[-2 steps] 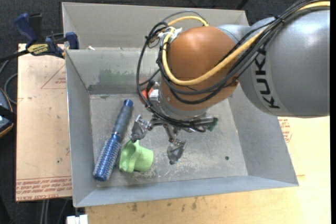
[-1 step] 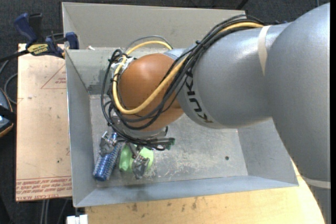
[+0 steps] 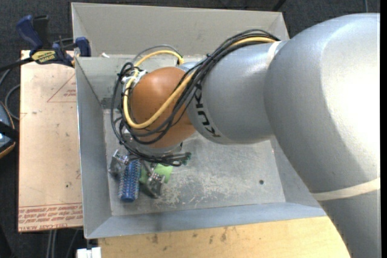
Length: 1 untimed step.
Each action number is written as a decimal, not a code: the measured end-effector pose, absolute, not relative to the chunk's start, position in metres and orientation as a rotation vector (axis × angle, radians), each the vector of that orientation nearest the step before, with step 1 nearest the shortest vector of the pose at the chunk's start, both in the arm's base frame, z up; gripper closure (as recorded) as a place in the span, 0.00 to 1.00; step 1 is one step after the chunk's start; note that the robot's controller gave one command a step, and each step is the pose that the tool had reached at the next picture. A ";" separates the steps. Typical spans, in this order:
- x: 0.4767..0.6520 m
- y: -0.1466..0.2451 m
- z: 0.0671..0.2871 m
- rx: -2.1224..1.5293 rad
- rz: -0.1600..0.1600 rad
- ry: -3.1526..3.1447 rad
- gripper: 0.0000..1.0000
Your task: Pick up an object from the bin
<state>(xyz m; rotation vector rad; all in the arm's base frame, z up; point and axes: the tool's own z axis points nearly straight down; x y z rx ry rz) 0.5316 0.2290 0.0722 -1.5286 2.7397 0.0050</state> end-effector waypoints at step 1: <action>0.533 0.229 0.076 -1.524 0.003 2.737 1.00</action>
Offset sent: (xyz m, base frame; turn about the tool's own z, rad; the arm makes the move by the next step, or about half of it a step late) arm 0.0000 0.0000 0.0000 0.0000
